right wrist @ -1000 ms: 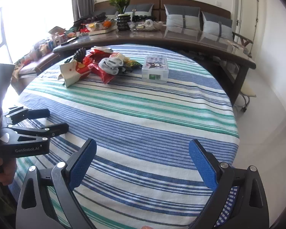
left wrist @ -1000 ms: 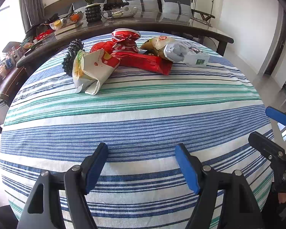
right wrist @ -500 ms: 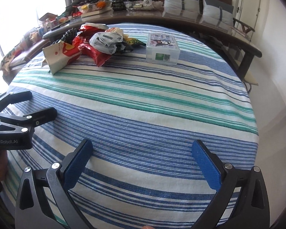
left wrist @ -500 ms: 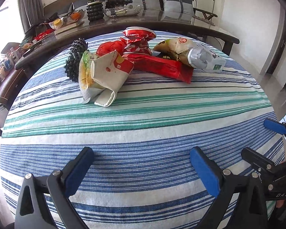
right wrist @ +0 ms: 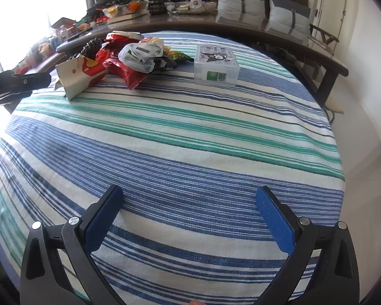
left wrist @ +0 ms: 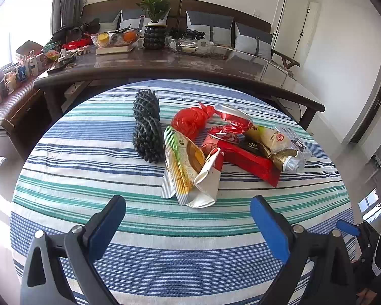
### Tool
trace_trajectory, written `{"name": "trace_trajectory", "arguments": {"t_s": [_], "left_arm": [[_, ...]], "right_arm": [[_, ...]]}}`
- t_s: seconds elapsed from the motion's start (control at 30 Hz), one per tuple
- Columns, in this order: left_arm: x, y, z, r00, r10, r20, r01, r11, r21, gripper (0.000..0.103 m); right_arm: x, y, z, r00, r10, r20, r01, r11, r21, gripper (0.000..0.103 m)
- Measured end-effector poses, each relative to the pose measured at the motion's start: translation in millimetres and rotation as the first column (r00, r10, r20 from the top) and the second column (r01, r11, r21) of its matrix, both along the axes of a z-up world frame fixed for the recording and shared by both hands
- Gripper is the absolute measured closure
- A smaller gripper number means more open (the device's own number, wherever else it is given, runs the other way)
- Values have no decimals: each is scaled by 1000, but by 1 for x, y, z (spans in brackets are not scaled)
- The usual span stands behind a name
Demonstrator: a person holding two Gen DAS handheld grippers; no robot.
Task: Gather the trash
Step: 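Return both tools to the table and grasp the white paper cup with the left gripper, then grasp the gold foil wrapper with the right gripper while the left gripper holds the paper cup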
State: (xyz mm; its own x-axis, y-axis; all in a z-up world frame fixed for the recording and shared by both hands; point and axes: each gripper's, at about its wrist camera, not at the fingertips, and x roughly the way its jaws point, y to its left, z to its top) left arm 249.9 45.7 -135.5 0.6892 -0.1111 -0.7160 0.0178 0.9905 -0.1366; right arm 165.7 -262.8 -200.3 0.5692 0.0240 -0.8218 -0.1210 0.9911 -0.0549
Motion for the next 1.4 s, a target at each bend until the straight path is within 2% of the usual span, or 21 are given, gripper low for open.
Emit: {"name": "trace_trajectory", "arguments": {"t_s": [0.03, 0.1, 0.13, 0.2, 0.23, 0.27, 0.3, 0.33, 0.43, 0.57, 0.67, 0.77, 0.8, 0.83, 0.87, 0.9, 0.93, 0.97, 1.13, 1.27, 1.4], "left_arm": [[3, -4, 3, 1000, -18, 10, 18, 999, 30, 10], [11, -13, 5, 999, -43, 19, 41, 994, 102, 32], [15, -17, 5, 998, -53, 17, 50, 990, 129, 37], [22, -23, 4, 997, -72, 12, 70, 986, 148, 54], [24, -26, 2, 997, -83, 11, 80, 984, 159, 60], [26, -28, 0, 996, -94, 5, 91, 981, 174, 71], [28, -32, -2, 994, -106, -5, 105, 977, 187, 93], [28, -34, -3, 993, -117, -17, 118, 974, 195, 97], [11, -33, 3, 991, -137, 0, 135, 977, 167, 97], [-29, -32, 16, 979, -199, -34, 200, 979, 41, 97], [-52, -30, 10, 972, -218, -83, 216, 976, -37, 97], [-61, -30, -3, 974, -209, -90, 208, 978, -26, 95], [-61, -30, -8, 975, -205, -90, 205, 979, -14, 92], [-61, -30, -11, 974, -208, -88, 208, 978, -18, 87], [-61, -31, -13, 972, -223, -79, 221, 975, -32, 65], [-62, -31, -15, 971, -231, -64, 229, 973, -36, 49], [-62, -32, -15, 973, -225, -46, 224, 974, -25, 25], [-62, -34, -16, 973, -227, -33, 226, 974, -16, 20], [-52, -48, -32, 945, -312, -96, 306, 949, -77, 20], [-57, -64, -36, 938, -335, -95, 334, 942, -25, 20], [-57, -69, -40, 936, -336, -107, 337, 941, -9, 20]], "right_arm": [[0, 1, 0, 1000, 1, 0, -1, 1000, 0, 0], [0, 0, 0, 1000, 1, 0, -1, 1000, 0, 0], [0, 0, 0, 1000, 1, 0, -1, 1000, 0, 0], [0, 0, 0, 1000, 0, 0, 0, 1000, 0, 0], [0, 0, 0, 1000, 1, 0, -1, 1000, 0, 0], [0, 0, 0, 1000, 1, 0, -1, 1000, 0, 0], [0, 0, 0, 1000, 1, 0, -1, 1000, 0, 0], [0, 1, 0, 1000, 1, 0, -1, 1000, 0, 0], [0, 0, 0, 1000, 1, 0, -1, 1000, 0, 0], [-1, 0, 0, 1000, 1, 0, -1, 1000, 0, 0], [0, 0, 0, 1000, 1, 0, -1, 1000, 0, 0], [-1, 0, 0, 1000, 1, 0, -1, 1000, 0, 0], [-1, 0, 0, 1000, 1, 0, -1, 1000, 0, 0], [-1, 1, 0, 1000, 1, 0, -1, 1000, 0, 0], [-1, 0, 0, 1000, 1, 0, -1, 1000, 0, 0], [-1, 0, 0, 1000, 0, 1, 0, 1000, 0, 0], [-1, 0, 0, 1000, 0, 1, 0, 1000, 0, 0], [-1, 0, 0, 1000, -1, 1, 1, 1000, 0, 0], [-1, -1, 1, 1000, -7, 3, 7, 1000, 3, 0], [2, -2, 7, 1000, 8, 14, -8, 1000, 30, 1], [29, 11, 37, 996, 61, 59, -66, 995, 74, 1]]}}
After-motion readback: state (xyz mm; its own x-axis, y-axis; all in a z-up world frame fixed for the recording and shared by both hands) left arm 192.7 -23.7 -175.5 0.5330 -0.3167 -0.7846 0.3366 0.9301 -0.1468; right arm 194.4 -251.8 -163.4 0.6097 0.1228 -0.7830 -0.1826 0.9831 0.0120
